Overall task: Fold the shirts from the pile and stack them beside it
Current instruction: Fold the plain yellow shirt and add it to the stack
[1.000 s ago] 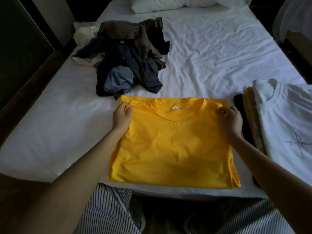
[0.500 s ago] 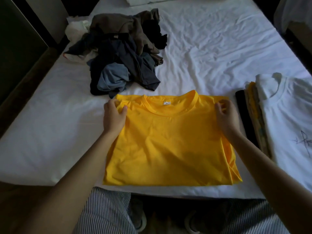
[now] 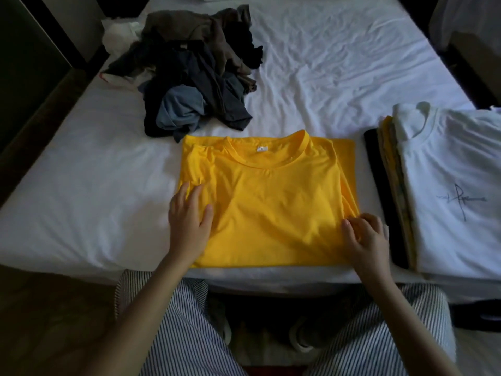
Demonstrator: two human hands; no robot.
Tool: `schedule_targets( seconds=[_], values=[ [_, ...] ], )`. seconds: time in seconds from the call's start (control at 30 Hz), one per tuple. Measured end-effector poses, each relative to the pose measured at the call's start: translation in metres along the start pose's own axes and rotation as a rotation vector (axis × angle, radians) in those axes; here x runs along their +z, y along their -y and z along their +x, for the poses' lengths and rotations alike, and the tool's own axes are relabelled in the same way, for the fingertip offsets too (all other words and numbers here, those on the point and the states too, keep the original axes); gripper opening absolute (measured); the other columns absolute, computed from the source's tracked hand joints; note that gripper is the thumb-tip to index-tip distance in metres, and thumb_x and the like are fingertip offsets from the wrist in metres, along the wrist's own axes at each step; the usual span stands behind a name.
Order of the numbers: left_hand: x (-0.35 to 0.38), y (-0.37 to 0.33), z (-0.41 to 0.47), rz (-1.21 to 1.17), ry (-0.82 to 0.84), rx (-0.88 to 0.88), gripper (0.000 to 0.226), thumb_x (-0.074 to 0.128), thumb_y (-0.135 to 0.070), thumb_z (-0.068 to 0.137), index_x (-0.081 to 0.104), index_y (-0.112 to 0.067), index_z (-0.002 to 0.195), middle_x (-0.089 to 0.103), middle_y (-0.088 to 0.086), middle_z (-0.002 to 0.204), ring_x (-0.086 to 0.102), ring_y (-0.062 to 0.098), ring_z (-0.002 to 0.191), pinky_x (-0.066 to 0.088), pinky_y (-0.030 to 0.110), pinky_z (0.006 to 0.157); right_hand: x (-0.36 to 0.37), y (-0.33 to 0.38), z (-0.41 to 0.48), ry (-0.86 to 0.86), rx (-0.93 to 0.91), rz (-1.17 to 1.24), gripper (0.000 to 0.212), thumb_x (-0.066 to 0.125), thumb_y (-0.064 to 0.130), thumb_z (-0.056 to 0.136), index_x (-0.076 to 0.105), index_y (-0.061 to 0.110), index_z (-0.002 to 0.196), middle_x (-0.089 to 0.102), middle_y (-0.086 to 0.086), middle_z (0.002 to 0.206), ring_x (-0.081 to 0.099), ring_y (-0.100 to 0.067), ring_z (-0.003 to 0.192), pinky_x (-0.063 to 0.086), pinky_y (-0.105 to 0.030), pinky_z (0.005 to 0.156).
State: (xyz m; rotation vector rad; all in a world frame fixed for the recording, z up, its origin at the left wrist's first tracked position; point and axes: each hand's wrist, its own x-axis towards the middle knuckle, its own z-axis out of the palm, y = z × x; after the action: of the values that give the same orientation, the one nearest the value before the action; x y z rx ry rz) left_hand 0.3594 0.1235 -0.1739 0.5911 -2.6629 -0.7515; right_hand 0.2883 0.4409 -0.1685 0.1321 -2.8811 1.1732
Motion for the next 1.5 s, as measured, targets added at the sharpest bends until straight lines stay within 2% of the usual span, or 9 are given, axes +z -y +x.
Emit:
schedule_targets(
  seconds=[0.2, 0.43, 0.57, 0.67, 0.83, 0.97, 1.13, 1.3, 1.5],
  values=[
    [-0.018, 0.021, -0.054, -0.136, -0.027, -0.325, 0.038, 0.058, -0.021, 0.093, 0.051, 0.0, 0.123, 0.053, 0.018, 0.116, 0.049, 0.03, 0.108, 0.04, 0.036, 0.086, -0.016, -0.01, -0.016, 0.174, 0.077, 0.286, 0.016, 0.062, 0.017, 0.09, 0.064, 0.014, 0.075, 0.052, 0.002, 0.082, 0.053, -0.009, 0.078, 0.039, -0.01, 0.063],
    [-0.027, 0.033, -0.053, -0.074, 0.003, -0.271, 0.017, 0.057, -0.011, 0.093, 0.058, 0.003, 0.102, 0.058, 0.015, 0.096, 0.051, 0.022, 0.087, 0.033, 0.027, 0.073, -0.018, -0.013, -0.023, 0.066, 0.083, 0.242, 0.024, 0.054, 0.012, 0.094, 0.053, 0.012, 0.07, 0.041, 0.0, 0.055, 0.041, -0.008, 0.05, 0.027, -0.018, 0.046],
    [-0.028, 0.042, -0.053, -0.113, -0.033, -0.321, 0.014, 0.059, -0.01, 0.091, 0.059, 0.003, 0.097, 0.062, 0.02, 0.094, 0.057, 0.033, 0.09, 0.036, 0.029, 0.072, -0.009, -0.015, -0.031, 0.062, 0.211, -0.079, 0.013, 0.055, 0.023, 0.092, 0.058, 0.011, 0.087, 0.059, -0.01, 0.077, 0.055, -0.034, 0.085, 0.04, -0.041, 0.074],
    [-0.028, 0.039, -0.052, -0.18, -0.009, -0.35, 0.019, 0.063, -0.012, 0.088, 0.056, 0.0, 0.102, 0.058, 0.017, 0.097, 0.058, 0.032, 0.092, 0.039, 0.032, 0.072, -0.008, 0.001, -0.036, 0.068, 0.183, -0.202, 0.045, 0.048, 0.033, 0.081, 0.052, 0.01, 0.119, 0.054, -0.016, 0.119, 0.042, -0.035, 0.117, 0.029, -0.044, 0.096],
    [-0.022, 0.008, -0.041, 0.067, -0.059, -0.024, 0.047, 0.048, -0.032, 0.087, 0.056, 0.002, 0.119, 0.056, 0.023, 0.122, 0.052, 0.041, 0.113, 0.042, 0.046, 0.093, -0.01, 0.04, -0.022, -0.176, -0.313, -0.178, 0.055, 0.04, 0.037, 0.083, 0.054, 0.007, 0.127, 0.053, -0.015, 0.132, 0.044, -0.036, 0.125, 0.031, -0.046, 0.1],
    [0.004, -0.059, -0.016, 0.083, 0.182, 0.274, 0.053, 0.036, -0.037, 0.095, 0.047, -0.009, 0.138, 0.037, 0.011, 0.15, 0.028, 0.029, 0.141, 0.023, 0.044, 0.112, 0.033, 0.084, -0.003, 0.012, -0.53, -0.238, 0.052, 0.034, 0.039, 0.092, 0.055, 0.012, 0.131, 0.052, -0.011, 0.137, 0.04, -0.033, 0.133, 0.027, -0.043, 0.108],
    [0.045, -0.068, 0.019, 0.346, 0.48, 0.339, 0.05, 0.022, -0.042, 0.103, 0.015, -0.032, 0.151, 0.006, -0.009, 0.16, 0.001, 0.012, 0.147, 0.001, 0.035, 0.117, 0.063, 0.052, 0.029, 0.348, -0.365, -0.495, 0.062, 0.012, 0.057, 0.093, 0.02, 0.031, 0.149, 0.015, 0.005, 0.158, 0.005, -0.017, 0.147, 0.0, -0.034, 0.116],
    [0.026, -0.008, 0.045, 0.409, 0.386, 0.134, 0.064, 0.013, -0.063, 0.094, 0.006, -0.036, 0.151, -0.001, -0.007, 0.16, -0.001, 0.014, 0.147, -0.001, 0.037, 0.118, 0.042, 0.025, 0.045, 0.311, -0.151, -0.531, 0.057, 0.02, 0.057, 0.097, 0.008, 0.04, 0.149, -0.002, 0.012, 0.158, -0.008, -0.014, 0.146, -0.009, -0.041, 0.117],
    [0.01, 0.008, 0.057, 0.378, 0.35, -0.081, 0.057, 0.018, -0.053, 0.099, 0.006, -0.033, 0.152, -0.002, -0.004, 0.161, -0.003, 0.013, 0.147, 0.0, 0.045, 0.118, 0.031, 0.019, 0.051, 0.265, 0.073, -0.484, 0.059, 0.018, 0.053, 0.098, 0.004, 0.034, 0.151, -0.007, 0.006, 0.159, -0.009, -0.025, 0.146, -0.006, -0.048, 0.117]
  ],
)
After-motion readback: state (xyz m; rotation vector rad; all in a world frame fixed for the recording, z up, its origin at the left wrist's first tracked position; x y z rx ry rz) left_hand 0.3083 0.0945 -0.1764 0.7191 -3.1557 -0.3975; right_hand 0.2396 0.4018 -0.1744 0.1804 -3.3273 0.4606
